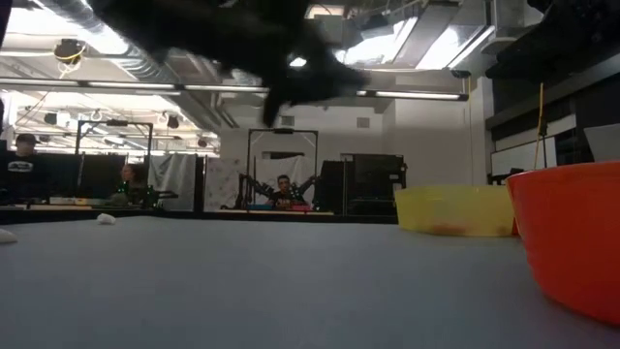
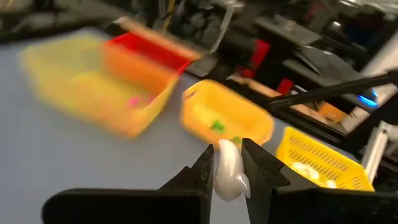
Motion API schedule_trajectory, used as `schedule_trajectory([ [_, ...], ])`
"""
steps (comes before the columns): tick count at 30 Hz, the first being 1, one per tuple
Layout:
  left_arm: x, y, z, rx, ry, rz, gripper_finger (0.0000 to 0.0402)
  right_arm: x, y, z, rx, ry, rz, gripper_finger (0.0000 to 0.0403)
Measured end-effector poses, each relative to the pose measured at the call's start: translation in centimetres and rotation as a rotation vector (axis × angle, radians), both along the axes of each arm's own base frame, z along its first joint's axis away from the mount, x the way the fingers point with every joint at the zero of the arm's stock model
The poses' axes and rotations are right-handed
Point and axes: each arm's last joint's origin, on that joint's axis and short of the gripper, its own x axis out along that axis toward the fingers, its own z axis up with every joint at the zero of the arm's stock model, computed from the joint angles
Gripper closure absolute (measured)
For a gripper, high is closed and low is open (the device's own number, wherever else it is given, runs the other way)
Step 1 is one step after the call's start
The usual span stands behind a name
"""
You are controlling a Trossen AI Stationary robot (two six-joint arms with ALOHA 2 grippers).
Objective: Sort Halloween decoration
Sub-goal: Put the white ghost toy into the yellow box
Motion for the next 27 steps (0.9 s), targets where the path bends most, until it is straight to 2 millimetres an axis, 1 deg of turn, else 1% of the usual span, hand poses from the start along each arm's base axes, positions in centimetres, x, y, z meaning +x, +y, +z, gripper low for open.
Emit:
schedule_trajectory([
  [4,4.4,-2.4,1.1,0.107,-0.040,-0.062,0.0363,0.1,0.0,-0.1,-0.001,0.008,0.000,0.0178],
  [7,7.4,-4.1,1.2,0.121,-0.077,-0.096,0.0362,0.1,0.0,-0.1,-0.001,0.009,0.000,0.0178],
  [10,10.3,-5.8,0.8,0.129,-0.107,-0.139,0.0360,0.2,0.0,-0.1,-0.002,0.013,0.000,0.0178],
  [16,14.8,-8.8,-0.7,0.163,-0.159,-0.216,0.0359,0.3,0.0,-0.1,-0.003,0.018,0.000,0.0178],
  [21,17.2,-10.3,-2.3,0.151,-0.190,-0.288,0.0358,0.2,0.0,-0.1,-0.003,0.017,0.000,0.0178],
  [23,17.7,-10.5,-2.9,0.146,-0.195,-0.306,0.0358,0.2,0.0,-0.1,-0.003,0.017,0.000,0.0178],
  [27,18.0,-10.7,-4.0,0.144,-0.185,-0.334,0.0358,0.2,0.0,-0.1,-0.003,0.017,0.000,0.0178],
])
